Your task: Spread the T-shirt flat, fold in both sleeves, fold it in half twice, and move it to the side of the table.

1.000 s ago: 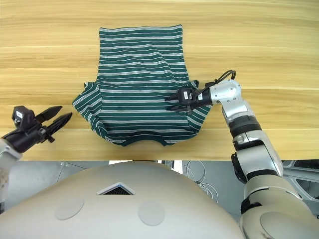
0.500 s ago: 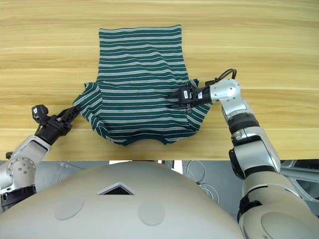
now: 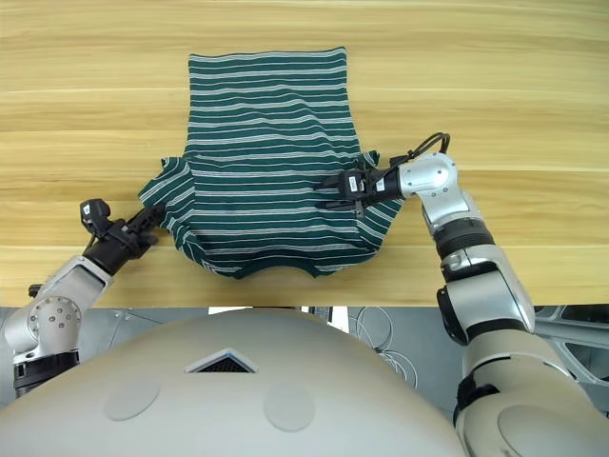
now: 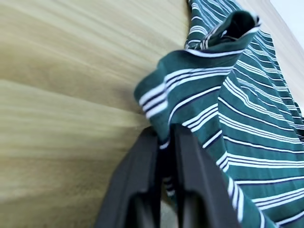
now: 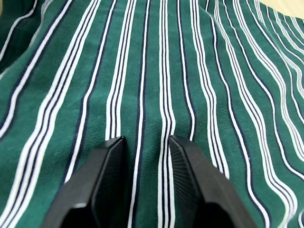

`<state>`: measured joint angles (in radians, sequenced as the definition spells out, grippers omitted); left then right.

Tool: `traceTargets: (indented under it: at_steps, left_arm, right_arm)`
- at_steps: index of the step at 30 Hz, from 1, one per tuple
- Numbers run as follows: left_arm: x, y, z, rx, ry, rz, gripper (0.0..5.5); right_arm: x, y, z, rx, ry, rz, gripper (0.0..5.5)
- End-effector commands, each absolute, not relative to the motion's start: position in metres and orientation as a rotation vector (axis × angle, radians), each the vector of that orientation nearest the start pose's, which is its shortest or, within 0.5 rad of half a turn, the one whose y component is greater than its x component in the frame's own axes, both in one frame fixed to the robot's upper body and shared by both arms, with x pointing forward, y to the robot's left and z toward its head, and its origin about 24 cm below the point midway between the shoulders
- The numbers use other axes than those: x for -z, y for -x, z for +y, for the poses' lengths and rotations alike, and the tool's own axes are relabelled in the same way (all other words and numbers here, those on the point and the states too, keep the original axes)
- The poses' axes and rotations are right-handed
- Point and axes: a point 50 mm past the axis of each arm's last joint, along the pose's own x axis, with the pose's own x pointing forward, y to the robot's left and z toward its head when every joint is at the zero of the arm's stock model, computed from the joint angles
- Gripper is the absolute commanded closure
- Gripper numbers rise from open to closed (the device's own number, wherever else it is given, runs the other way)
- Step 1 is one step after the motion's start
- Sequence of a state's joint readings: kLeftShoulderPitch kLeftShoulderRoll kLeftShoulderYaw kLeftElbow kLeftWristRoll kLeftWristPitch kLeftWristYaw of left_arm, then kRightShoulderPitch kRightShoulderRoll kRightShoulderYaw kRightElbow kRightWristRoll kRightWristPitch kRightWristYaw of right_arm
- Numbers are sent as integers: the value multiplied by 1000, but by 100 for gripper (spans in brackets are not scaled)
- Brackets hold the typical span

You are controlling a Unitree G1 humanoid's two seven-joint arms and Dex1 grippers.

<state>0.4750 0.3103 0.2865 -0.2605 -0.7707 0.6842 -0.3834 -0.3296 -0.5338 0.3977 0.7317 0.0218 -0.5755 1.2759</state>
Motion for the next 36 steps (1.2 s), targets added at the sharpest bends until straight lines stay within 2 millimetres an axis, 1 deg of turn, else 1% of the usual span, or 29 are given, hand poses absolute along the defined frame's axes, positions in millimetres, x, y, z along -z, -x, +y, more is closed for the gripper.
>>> traceTargets:
  at_steps: [1,5,8,11,13,16,19,20,26,30,33,36]
  left_arm:
    - [-11,-139,237,164,564,504,549]
    - [-22,-142,231,198,545,416,549]
    - [-33,-144,217,271,529,380,549]
    - [-34,-140,204,334,508,404,549]
    - [-30,-136,194,386,457,455,549]
    - [-15,-130,182,454,273,562,549]
    - [-6,-131,176,485,110,589,549]
    - [-5,-132,172,497,81,582,549]
    - [-11,-140,145,579,37,507,549]
    - [-8,-140,134,619,1,508,549]
    - [1,-131,130,658,-53,563,549]
    - [16,-121,135,662,-110,638,549]
  right_arm:
    - [18,-233,-185,-1588,583,381,375]
    - [17,-233,-185,-1589,590,373,375]
    - [17,-233,-186,-1585,587,368,375]
    - [18,-232,-184,-1586,585,364,375]
    - [18,-232,-184,-1585,583,361,375]
    - [18,-230,-183,-1588,589,350,375]
    - [18,-227,-181,-1601,595,335,375]
    - [18,-226,-180,-1603,593,330,375]
    - [20,-224,-177,-1596,587,321,375]
    - [20,-223,-176,-1592,577,313,375]
    - [22,-221,-176,-1590,569,312,375]
    - [22,-221,-176,-1587,567,310,375]
